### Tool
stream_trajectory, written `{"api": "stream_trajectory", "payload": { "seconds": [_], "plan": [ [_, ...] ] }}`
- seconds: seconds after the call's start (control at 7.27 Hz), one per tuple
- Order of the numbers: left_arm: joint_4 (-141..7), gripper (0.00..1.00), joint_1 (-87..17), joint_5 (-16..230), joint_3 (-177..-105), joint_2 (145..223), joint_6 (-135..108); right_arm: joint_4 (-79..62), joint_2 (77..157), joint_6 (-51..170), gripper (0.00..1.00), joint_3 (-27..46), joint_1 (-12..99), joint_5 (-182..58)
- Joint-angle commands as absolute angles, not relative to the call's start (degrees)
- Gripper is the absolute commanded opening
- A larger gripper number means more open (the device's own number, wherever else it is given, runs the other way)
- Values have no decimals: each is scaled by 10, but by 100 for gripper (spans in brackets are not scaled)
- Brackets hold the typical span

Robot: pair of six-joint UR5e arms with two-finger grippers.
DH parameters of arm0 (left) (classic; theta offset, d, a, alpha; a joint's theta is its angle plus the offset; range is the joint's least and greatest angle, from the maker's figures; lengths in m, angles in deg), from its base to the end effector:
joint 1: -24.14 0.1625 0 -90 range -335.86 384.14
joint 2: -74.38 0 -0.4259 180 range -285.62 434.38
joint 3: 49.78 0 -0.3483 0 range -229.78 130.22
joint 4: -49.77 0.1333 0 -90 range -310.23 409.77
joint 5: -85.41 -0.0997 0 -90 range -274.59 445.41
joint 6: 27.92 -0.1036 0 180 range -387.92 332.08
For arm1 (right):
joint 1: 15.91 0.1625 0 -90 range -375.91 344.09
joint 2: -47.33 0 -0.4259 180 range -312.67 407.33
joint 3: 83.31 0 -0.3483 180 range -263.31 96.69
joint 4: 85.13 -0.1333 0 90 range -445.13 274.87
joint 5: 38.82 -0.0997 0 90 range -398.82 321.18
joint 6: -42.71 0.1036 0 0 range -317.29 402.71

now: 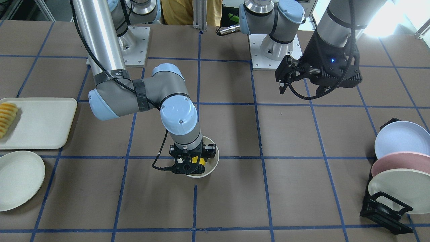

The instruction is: Place bowl and put lemon in it

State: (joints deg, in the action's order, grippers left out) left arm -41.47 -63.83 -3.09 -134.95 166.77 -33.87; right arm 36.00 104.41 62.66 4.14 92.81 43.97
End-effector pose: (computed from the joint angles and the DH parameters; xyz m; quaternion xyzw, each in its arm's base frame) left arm -0.1194 -0.4721 0.5014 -0.0343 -0.9993 0.0114 0.0123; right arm 0.3417 -0.5526 0.2425 0.0103 0.9979 0.0146 0.0615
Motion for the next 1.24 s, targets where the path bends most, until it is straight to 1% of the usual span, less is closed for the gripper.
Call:
{"api": "stream_trajectory", "payload": {
  "seconds": [0.0, 0.14, 0.28, 0.55, 0.69, 0.83, 1.1],
  "plan": [
    [-415, 100, -641, -27, -1351, 1668, -338, 366, 1036, 630, 79, 46, 928, 436],
    [-415, 100, -641, -28, -1352, 1668, -336, 363, 1038, 631, 100, 47, 928, 441],
    [-415, 100, -641, -28, -1352, 1667, -336, 362, 1042, 630, 100, 41, 927, 445],
    [-415, 100, -641, -28, -1354, 1665, -336, 346, 1096, 627, 100, 47, 921, 454],
    [-415, 100, -640, -28, -1354, 1665, -336, 294, 1123, 626, 100, 40, 905, 455],
    [-415, 100, -640, -34, -1353, 1665, -338, 283, 1147, 625, 100, 46, 870, 452],
    [-415, 100, -640, -30, -1354, 1664, -338, 191, 1214, 586, 100, 48, 787, 460]
  ]
}}
